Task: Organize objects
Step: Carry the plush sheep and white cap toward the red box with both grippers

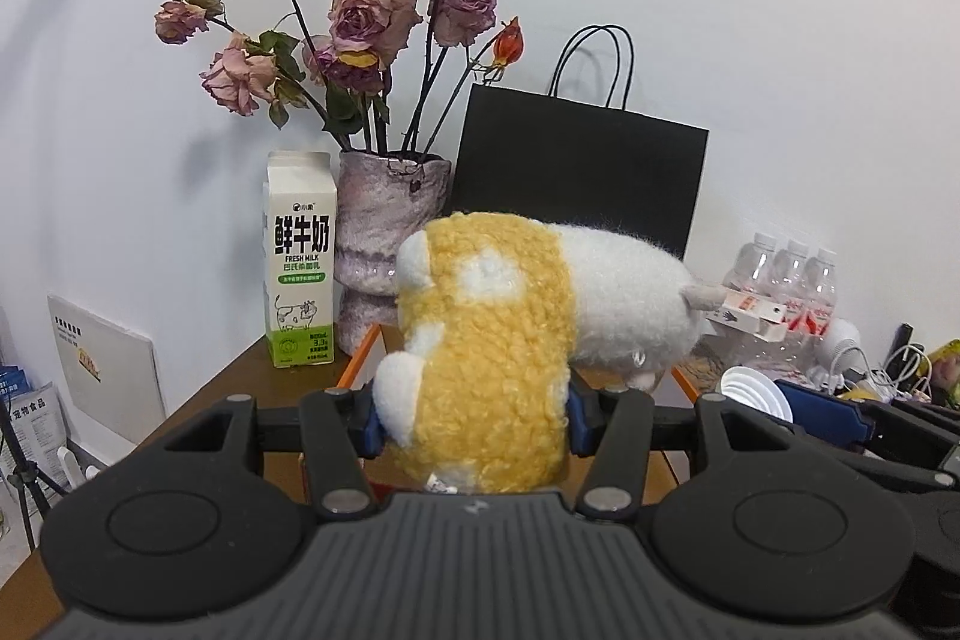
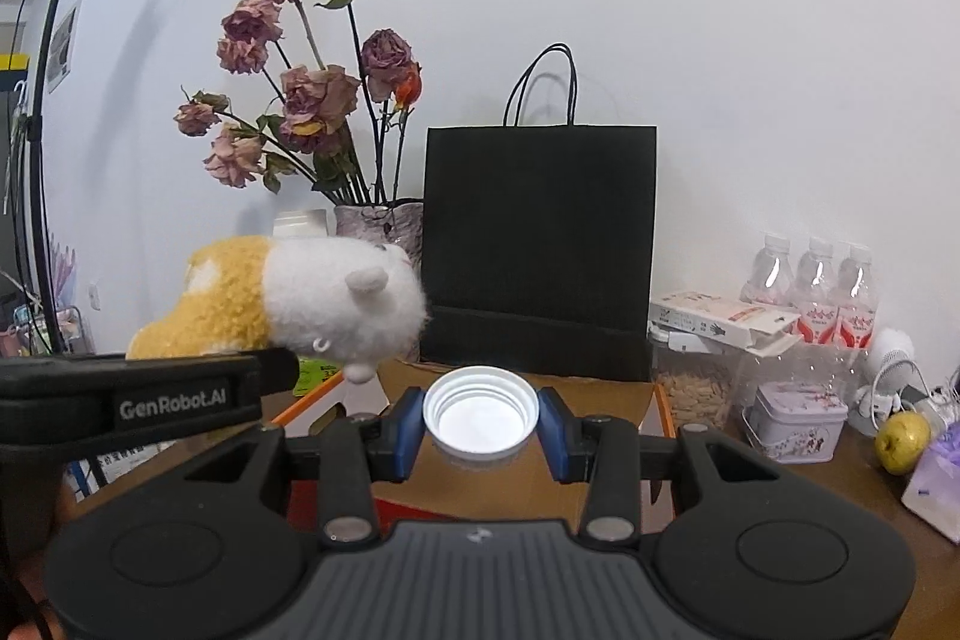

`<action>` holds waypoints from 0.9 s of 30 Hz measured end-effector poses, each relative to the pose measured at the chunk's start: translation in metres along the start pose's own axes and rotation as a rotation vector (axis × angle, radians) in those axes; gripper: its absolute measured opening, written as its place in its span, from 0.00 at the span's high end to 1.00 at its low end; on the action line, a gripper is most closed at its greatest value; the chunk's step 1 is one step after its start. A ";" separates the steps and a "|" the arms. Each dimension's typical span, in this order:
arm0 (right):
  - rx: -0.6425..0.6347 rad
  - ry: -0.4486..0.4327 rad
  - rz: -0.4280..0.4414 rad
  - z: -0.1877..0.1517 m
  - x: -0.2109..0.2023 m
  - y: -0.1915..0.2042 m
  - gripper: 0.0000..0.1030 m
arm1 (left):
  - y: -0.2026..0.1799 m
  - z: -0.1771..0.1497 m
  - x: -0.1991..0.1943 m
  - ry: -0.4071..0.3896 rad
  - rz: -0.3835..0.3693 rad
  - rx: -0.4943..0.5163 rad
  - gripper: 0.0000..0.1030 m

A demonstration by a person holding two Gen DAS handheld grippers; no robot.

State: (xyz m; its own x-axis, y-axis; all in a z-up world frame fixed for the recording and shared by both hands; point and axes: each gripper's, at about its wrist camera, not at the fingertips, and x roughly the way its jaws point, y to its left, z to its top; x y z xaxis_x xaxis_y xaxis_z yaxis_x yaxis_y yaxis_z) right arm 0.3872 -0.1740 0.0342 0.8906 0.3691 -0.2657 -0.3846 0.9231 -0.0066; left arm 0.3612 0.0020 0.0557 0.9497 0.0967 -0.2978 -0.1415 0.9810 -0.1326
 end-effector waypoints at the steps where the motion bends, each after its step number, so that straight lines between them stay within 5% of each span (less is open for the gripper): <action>1: -0.005 -0.003 0.001 0.001 0.003 0.000 0.62 | 0.000 0.002 0.004 0.002 0.002 -0.001 0.48; 27: 0.015 0.079 -0.028 0.004 0.102 -0.029 0.62 | 0.003 0.018 0.098 0.019 0.091 -0.001 0.48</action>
State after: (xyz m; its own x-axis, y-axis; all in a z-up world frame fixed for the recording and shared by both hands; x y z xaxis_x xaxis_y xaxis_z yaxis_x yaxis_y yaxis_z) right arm 0.4904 -0.1631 0.0110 0.8788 0.3337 -0.3410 -0.3553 0.9347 -0.0010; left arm 0.4590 0.0177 0.0429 0.9275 0.1822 -0.3263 -0.2272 0.9682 -0.1051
